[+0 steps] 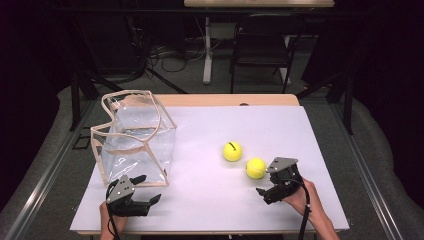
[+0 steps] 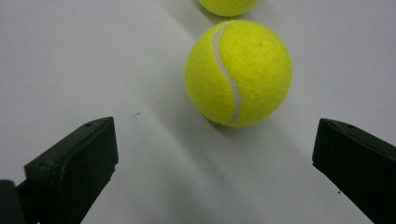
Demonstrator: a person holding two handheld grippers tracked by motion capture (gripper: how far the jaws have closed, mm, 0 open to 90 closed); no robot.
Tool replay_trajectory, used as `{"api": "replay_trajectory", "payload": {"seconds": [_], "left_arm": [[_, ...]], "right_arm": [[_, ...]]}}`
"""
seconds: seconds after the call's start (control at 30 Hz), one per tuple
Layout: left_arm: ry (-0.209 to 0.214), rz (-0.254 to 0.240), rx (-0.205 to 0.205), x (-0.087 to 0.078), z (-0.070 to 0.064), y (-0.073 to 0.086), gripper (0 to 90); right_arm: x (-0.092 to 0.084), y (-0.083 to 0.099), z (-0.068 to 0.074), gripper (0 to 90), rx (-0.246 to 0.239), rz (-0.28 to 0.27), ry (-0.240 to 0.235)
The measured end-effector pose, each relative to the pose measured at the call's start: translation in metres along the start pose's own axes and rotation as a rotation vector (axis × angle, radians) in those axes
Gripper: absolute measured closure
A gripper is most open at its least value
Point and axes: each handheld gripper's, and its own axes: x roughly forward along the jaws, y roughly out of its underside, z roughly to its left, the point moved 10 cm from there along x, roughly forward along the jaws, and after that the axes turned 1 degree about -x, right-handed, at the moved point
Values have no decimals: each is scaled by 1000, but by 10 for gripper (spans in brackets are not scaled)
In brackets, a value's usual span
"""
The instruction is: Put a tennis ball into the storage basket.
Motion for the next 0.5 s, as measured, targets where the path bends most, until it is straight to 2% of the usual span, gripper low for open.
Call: {"api": "replay_trajectory", "payload": {"seconds": [0.5], "left_arm": [[4,-1,2,0,0,0,159]], "right_arm": [[6,-11,-4,0,-2,16,-19]]}}
